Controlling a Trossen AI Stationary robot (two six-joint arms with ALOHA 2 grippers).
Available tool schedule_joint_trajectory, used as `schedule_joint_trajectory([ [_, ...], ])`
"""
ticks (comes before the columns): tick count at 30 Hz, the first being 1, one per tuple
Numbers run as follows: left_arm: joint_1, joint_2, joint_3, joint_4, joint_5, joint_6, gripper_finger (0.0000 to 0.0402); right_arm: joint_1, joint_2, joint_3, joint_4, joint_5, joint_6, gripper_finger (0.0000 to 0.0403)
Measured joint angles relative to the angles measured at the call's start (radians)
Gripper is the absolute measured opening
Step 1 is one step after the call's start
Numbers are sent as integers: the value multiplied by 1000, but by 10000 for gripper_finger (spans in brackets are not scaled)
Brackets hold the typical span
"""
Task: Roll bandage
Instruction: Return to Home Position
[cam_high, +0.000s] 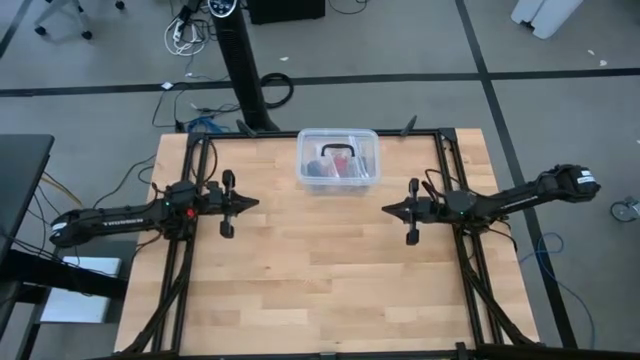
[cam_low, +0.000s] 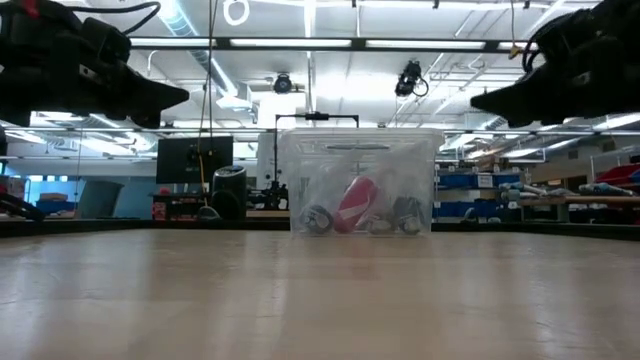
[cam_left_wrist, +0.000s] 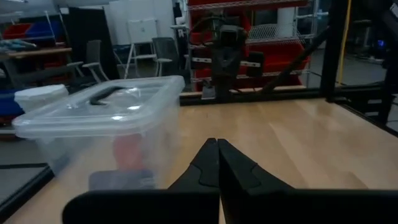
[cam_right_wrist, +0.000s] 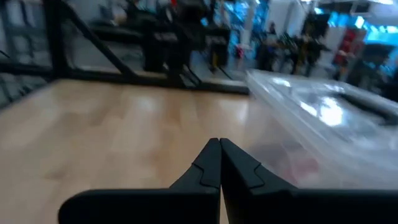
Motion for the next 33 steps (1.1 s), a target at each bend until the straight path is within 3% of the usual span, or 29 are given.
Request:
schedule_joint_trajectory([
  [6, 40, -123, 0, -124, 18, -5, 0, 43, -236, 0, -193, 41, -33, 0],
  [15, 150, -259, 0, -317, 134, -49, 0, -156, -538, -1, -513, -168, 36, 0],
  [23, 239, -257, -1, -316, 167, -49, 0, -364, -589, -1, -608, -290, 79, 0],
  [29, 265, -258, -1, -315, 161, -55, 0, -394, -598, 0, -616, -297, 61, 0],
  [33, 264, -335, 0, -305, 242, -73, 0, -383, -657, 28, -730, -297, 66, 0],
])
